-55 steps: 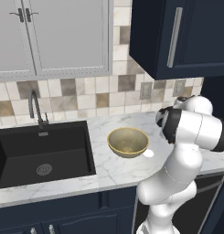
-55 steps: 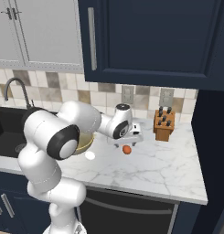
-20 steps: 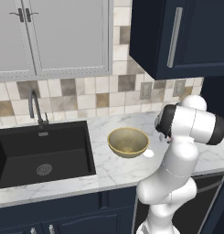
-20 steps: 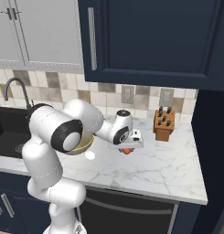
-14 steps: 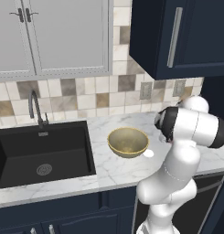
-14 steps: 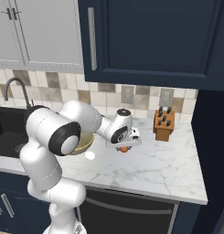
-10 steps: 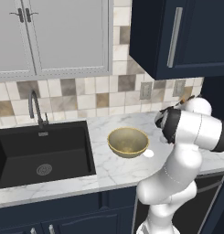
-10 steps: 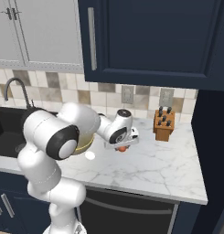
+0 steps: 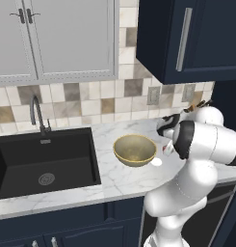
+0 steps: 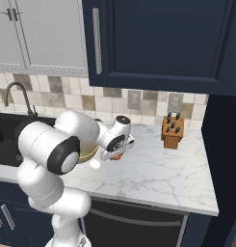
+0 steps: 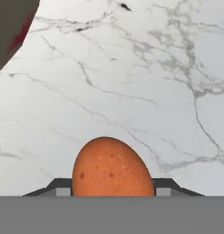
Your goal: Gather the eggs and milk located in the vicinity of the sink area and place them right next to the bowl.
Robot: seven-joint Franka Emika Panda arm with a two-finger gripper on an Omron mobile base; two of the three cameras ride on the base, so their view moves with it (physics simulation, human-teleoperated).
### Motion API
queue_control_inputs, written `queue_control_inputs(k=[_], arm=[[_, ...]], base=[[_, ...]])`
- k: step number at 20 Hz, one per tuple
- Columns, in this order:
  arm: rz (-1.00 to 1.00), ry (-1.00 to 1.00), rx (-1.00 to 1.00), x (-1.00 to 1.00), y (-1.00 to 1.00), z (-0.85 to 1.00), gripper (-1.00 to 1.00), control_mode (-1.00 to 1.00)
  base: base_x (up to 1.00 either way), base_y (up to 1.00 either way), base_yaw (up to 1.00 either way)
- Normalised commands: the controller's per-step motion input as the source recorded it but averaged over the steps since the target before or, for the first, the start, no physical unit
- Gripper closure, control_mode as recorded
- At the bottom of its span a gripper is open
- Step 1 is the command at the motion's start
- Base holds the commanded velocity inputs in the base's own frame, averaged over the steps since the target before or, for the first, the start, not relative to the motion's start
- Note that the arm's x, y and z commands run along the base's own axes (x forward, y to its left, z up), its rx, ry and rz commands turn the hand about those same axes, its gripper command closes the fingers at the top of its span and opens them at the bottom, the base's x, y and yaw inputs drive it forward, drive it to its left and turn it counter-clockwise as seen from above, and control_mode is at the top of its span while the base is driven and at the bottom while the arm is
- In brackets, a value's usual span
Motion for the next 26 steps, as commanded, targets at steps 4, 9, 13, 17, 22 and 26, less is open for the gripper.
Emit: queue_control_inputs(k=[4,9,13,17,22,26], arm=[[0.30,0.00,0.10,0.00,0.25,-0.01,1.00,-1.00],[0.29,0.00,0.05,0.15,0.03,-0.10,1.00,-1.00],[0.30,0.00,0.00,0.10,0.06,0.00,1.00,-1.00],[0.28,0.00,0.00,0.00,0.15,0.00,1.00,-1.00],[0.26,0.00,0.01,0.00,0.21,0.00,1.00,-1.00],[0.21,0.00,0.00,0.00,0.19,0.00,1.00,-1.00]], base=[[0.00,0.00,0.00],[0.00,0.00,0.00],[0.00,0.00,0.00],[0.00,0.00,0.00],[0.00,0.00,0.00],[0.00,0.00,0.00]])
